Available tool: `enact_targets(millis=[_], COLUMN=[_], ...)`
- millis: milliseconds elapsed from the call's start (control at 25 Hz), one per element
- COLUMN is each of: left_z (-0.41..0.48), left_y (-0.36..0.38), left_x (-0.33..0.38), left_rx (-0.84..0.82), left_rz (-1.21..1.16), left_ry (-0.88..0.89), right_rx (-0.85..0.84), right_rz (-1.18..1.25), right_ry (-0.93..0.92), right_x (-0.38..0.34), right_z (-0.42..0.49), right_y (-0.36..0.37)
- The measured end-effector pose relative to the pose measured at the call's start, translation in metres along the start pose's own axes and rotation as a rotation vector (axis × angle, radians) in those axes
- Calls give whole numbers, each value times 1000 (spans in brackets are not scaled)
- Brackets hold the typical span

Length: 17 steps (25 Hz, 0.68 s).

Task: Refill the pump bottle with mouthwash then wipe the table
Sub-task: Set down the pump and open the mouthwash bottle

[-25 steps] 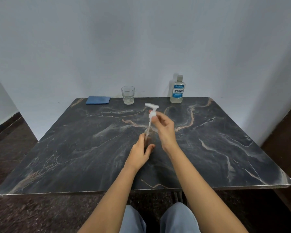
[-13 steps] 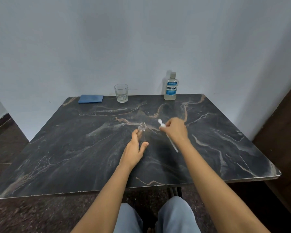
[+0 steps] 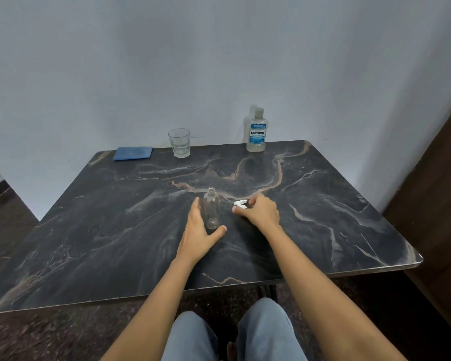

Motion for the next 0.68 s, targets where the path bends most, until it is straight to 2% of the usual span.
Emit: enact_targets(millis=[120, 160, 240, 320, 400, 560, 680], left_z=[-29, -38, -42, -30, -9, 26, 41], left_y=[-14, -9, 18, 45, 62, 74, 79], left_x=[25, 40, 71, 96, 105, 88, 80], left_rx=[419, 472, 410, 321, 292, 319, 324], left_rz=[-29, -8, 21, 57, 87, 123, 141], left_ry=[151, 232, 392, 450, 389, 152, 75], right_rx=[56, 85, 134, 165, 180, 203, 197], right_rz=[294, 331, 362, 381, 383, 350, 331], right_ry=[25, 36, 47, 45, 38, -10, -32], right_x=[15, 20, 29, 39, 48, 58, 54], right_z=[17, 25, 40, 57, 74, 110, 146], right_y=[-21, -28, -41, -50, -55, -53, -43])
Point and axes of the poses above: each hand's wrist, its own z-axis towards the middle knuckle, its own y-axis out of the palm, x = y × z, the point moved 6 cm from there along z, towards the middle knuckle, and after that the axes turned 4 degrees about z, right-handed, at the moved point
